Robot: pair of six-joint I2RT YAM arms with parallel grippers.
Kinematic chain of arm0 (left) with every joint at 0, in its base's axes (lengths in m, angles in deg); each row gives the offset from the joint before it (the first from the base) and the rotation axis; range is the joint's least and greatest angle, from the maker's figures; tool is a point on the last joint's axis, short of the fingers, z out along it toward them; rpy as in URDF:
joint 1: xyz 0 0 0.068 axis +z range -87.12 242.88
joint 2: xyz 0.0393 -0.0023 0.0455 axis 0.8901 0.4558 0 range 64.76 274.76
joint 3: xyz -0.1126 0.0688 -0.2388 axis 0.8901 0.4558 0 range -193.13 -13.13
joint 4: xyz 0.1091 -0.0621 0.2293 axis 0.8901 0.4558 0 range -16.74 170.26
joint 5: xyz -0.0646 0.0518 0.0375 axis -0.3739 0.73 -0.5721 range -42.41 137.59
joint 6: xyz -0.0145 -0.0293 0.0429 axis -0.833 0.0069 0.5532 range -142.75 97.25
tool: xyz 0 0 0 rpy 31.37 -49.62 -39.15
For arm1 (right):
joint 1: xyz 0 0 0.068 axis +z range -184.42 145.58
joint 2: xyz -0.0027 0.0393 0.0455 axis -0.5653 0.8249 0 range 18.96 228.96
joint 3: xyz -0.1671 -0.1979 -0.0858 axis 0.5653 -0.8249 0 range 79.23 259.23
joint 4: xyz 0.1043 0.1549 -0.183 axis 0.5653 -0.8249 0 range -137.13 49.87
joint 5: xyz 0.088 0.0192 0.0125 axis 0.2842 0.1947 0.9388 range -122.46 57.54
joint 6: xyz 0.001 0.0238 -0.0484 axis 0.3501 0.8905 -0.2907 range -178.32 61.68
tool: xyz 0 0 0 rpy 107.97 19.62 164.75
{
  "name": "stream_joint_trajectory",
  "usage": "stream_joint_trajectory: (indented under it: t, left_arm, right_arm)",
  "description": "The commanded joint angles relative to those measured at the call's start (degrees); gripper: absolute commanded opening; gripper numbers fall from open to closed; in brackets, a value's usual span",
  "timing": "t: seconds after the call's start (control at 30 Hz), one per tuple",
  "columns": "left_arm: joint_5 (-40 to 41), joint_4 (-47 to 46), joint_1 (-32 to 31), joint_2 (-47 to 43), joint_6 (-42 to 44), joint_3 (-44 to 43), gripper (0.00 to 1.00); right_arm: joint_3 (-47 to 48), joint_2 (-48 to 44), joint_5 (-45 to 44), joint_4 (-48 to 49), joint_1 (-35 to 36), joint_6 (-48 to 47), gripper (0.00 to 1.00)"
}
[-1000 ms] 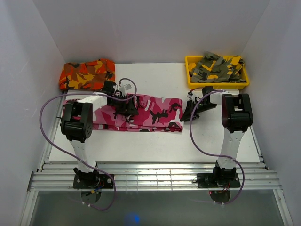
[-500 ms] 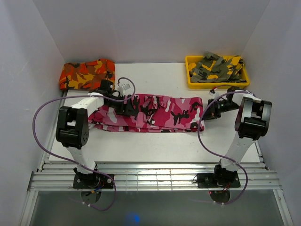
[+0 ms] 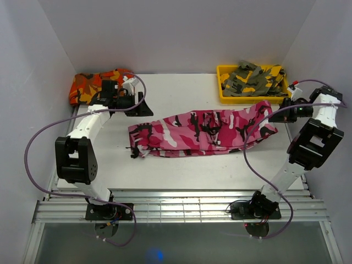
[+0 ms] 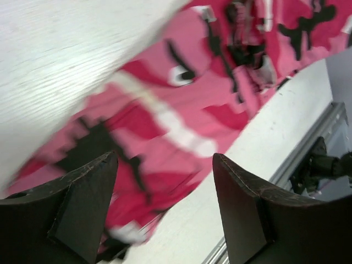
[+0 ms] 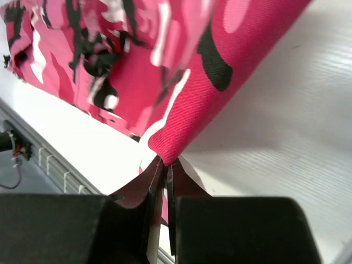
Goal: Fold and stack the trousers
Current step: Fold the trousers
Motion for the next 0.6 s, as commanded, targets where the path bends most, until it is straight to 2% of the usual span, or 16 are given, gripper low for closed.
stream_joint_trajectory:
  t: [0.0, 0.07, 0.2, 0.37, 0.57]
  left_arm:
    - [5.0, 2.8, 3.5, -3.7, 1.8, 3.0, 0.81]
    - [7.2, 4.7, 3.6, -4.3, 5.1, 4.9, 0.81]
    - [5.6, 7.8, 3.6, -3.7, 8.3, 8.0, 0.8]
    - [1.2, 6.5, 2.3, -2.3, 8.4, 11.3, 0.8]
    - [6.7, 3.6, 0.9, -0.8, 6.8, 15.2, 0.78]
  right_arm:
    - [2.9, -5.4, 3.3, -6.1, -0.7, -3.5, 0.08]
    - [2.9, -7.5, 6.8, -6.2, -0.8, -4.7, 0.08]
    - [3.8, -9.2, 15.1, -6.2, 0.5, -1.9, 0.08]
    - [7.9, -6.9, 22.8, -6.1, 7.5, 1.7, 0.08]
    - [13.2, -2.4, 28.3, -6.0, 17.9, 5.4, 0.08]
